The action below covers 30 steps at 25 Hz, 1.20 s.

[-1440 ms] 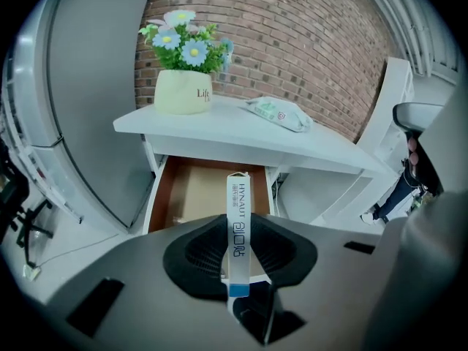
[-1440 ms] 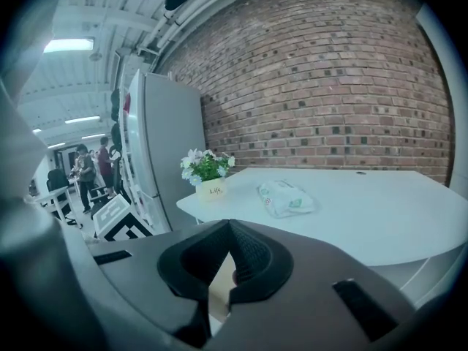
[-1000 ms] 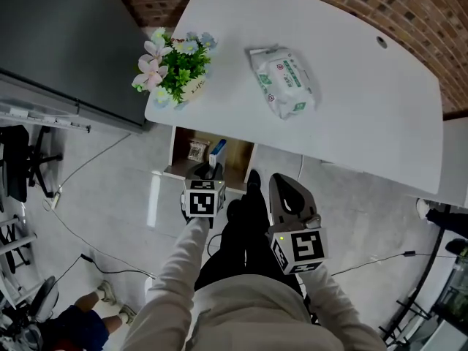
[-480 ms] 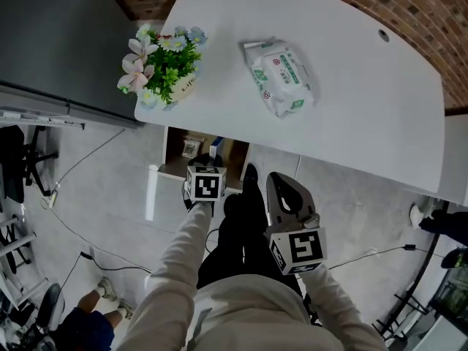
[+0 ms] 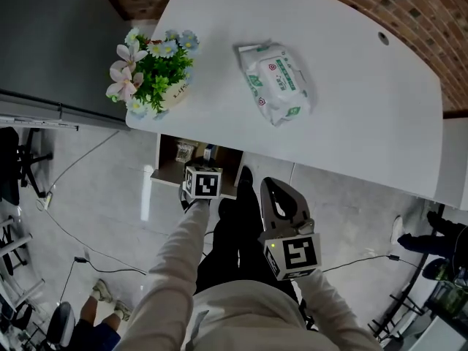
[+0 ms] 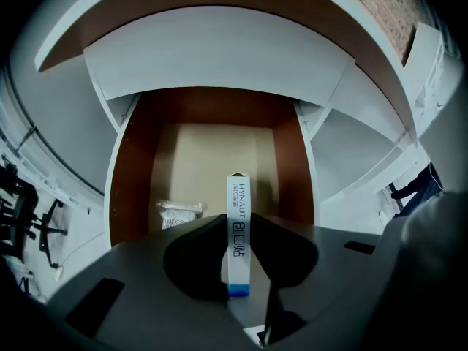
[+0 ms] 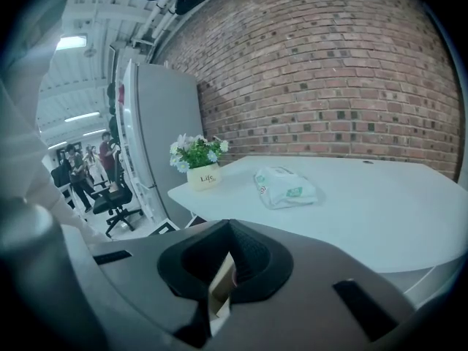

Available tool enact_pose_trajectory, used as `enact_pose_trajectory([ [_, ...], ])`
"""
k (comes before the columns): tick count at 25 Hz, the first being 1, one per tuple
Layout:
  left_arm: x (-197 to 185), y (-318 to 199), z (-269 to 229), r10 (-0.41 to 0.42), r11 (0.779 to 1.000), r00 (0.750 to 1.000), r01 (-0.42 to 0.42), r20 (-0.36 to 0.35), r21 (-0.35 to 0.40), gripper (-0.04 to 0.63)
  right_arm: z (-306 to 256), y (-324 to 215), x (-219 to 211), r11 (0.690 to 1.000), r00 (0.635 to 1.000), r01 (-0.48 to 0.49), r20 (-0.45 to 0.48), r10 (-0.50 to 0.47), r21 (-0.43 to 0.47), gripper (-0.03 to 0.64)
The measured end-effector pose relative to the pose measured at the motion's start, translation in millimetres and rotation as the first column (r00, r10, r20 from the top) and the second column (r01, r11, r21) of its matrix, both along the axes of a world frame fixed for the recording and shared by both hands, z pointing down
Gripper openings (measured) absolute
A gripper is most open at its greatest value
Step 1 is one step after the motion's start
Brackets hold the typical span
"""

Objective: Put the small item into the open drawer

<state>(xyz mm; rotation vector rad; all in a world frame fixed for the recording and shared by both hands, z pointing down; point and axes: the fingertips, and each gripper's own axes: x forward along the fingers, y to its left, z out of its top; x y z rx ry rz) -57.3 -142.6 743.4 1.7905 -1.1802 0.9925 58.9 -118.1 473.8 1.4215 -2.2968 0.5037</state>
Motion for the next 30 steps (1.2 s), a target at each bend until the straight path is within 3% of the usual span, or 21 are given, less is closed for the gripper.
enact_pose_trajectory([
  [9,-4,-9,25,0.005,0.999,0.999,-0.003,0.037,-0.044,0.101,8,1,3,1.000,1.000,-0.009,0.002,0.009,-0.026,0.026],
  [30,-3,-20,44,0.029,0.997,0.996,-0.023,0.085,-0.070,0.103,15,4,-1,0.999,1.000,0.007,-0.006,-0.007,-0.044,0.026],
])
